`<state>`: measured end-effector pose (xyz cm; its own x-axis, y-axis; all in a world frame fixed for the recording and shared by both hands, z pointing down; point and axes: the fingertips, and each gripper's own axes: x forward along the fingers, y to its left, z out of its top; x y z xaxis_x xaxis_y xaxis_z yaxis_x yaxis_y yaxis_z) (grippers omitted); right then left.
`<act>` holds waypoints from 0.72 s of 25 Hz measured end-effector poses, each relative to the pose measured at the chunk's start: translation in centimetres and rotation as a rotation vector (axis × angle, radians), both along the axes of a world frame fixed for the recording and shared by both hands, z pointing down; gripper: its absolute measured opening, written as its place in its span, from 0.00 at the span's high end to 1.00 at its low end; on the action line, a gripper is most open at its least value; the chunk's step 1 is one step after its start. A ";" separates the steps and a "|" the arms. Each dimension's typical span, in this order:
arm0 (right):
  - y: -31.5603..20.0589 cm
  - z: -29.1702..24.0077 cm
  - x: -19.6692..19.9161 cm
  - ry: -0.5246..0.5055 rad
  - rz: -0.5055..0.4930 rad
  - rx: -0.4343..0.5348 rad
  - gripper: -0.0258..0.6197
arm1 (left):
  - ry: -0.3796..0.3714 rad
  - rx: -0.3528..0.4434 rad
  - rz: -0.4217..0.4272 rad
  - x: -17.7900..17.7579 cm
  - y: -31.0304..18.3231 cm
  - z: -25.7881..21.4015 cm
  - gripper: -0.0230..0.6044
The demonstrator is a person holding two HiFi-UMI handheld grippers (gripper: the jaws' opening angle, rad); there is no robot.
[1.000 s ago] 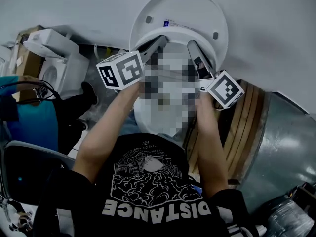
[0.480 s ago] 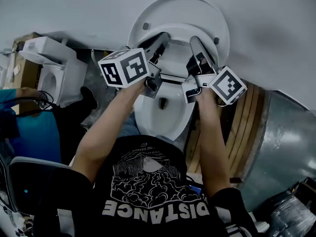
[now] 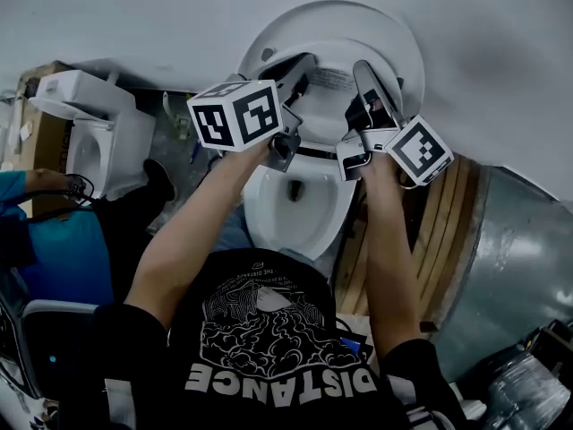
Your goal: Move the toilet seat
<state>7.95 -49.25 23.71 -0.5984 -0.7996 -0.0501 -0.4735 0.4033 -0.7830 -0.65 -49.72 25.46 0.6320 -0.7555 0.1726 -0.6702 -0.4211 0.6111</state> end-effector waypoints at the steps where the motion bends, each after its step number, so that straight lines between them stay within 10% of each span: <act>1: 0.1 -0.4 -0.1 0.006 -0.007 0.023 0.92 | -0.001 0.006 0.002 0.0 0.1 -0.1 0.94; 18: -4.4 2.1 0.0 0.007 0.041 -0.069 0.91 | -0.021 -0.028 0.039 0.1 -4.3 1.4 0.94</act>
<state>7.93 -53.64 25.80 -0.5650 -0.8250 0.0103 -0.4939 0.3282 -0.8052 -0.56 -54.02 26.87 0.6569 -0.7250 0.2069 -0.6667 -0.4303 0.6086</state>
